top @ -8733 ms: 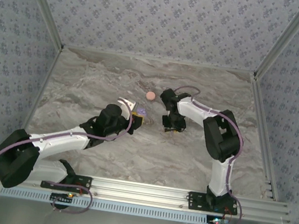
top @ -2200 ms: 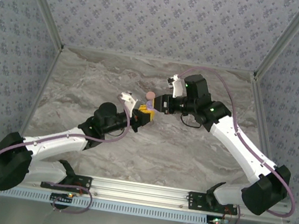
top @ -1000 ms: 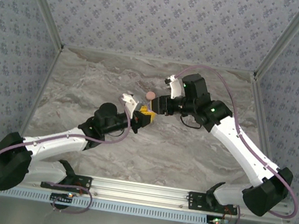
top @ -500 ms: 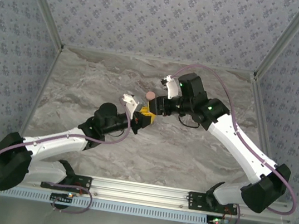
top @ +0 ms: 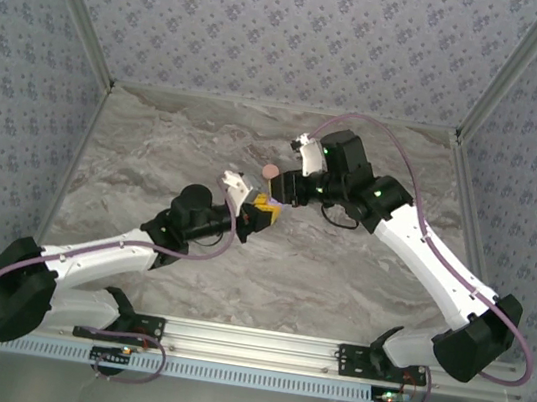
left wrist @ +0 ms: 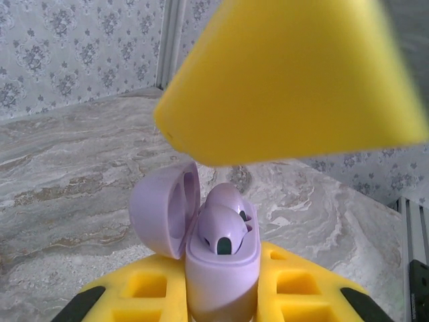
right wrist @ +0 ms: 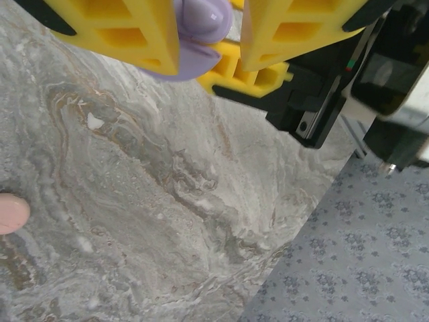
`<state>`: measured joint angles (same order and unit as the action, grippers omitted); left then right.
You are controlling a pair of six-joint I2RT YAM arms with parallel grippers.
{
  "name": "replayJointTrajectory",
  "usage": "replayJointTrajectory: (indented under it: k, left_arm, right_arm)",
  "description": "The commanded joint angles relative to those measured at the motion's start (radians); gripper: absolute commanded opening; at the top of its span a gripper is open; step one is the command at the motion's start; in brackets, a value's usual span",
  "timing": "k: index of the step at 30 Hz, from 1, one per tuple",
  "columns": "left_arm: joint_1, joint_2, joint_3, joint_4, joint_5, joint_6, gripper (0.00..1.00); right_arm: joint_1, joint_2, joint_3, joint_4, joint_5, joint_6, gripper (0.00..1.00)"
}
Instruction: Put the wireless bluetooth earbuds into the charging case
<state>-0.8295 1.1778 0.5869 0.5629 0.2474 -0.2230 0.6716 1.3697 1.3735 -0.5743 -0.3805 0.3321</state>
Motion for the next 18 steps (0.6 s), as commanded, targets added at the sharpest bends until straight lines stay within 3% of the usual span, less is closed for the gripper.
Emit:
replayJointTrajectory:
  k: [1,18]
  left_arm:
    - [-0.021,-0.019,0.037,-0.031,0.025,0.083,0.2]
    - [-0.039,-0.057,0.058,-0.13,0.071,0.262,0.19]
  right_arm:
    - [-0.021,-0.035,0.009,-0.016,0.027,0.019,0.29]
    - [-0.057,0.031,0.021,-0.116,-0.004,0.036,0.29]
